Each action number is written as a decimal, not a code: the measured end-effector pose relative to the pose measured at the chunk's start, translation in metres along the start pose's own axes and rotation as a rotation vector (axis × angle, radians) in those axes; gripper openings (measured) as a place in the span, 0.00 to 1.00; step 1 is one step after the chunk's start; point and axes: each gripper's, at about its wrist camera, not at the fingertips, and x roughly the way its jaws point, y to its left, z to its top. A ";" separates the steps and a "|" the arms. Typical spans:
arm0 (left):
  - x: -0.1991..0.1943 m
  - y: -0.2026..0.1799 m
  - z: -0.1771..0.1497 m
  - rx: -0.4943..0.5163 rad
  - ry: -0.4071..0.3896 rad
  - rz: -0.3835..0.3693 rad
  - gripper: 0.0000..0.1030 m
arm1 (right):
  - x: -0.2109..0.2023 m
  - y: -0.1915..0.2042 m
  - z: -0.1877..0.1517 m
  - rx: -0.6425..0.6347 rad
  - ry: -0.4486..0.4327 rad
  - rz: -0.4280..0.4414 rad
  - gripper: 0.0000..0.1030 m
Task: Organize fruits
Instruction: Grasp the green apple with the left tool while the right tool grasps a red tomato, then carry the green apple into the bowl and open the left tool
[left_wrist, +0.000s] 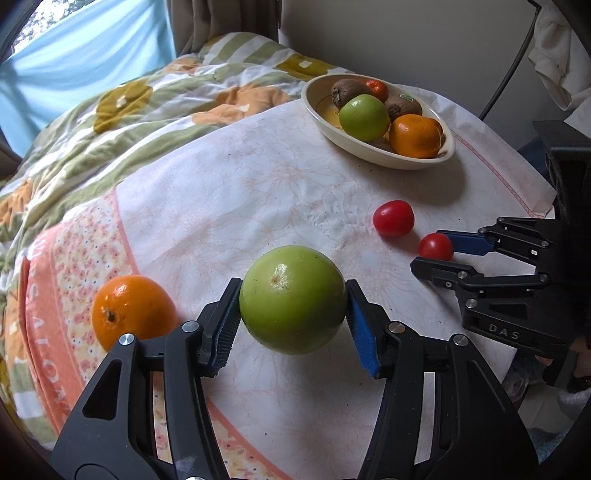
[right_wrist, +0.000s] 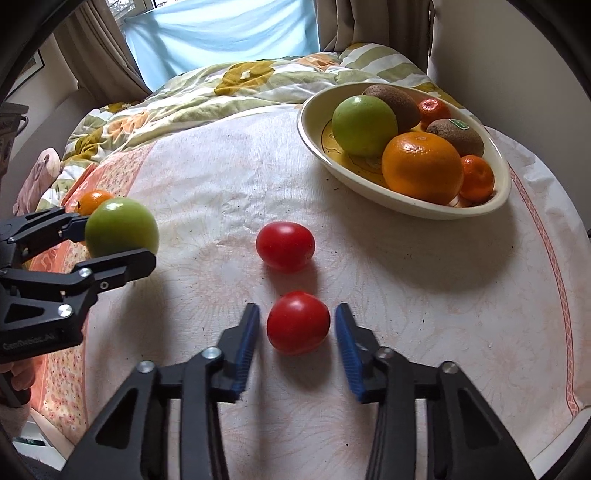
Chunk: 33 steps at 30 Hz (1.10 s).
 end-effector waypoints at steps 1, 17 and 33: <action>-0.002 0.000 -0.001 -0.002 -0.003 0.000 0.56 | 0.000 0.001 -0.001 -0.012 -0.002 -0.010 0.30; -0.051 0.001 0.010 -0.066 -0.065 -0.004 0.56 | -0.051 0.008 0.009 0.006 -0.061 0.001 0.29; -0.086 -0.031 0.086 -0.127 -0.192 0.048 0.56 | -0.113 -0.037 0.059 -0.012 -0.146 0.056 0.29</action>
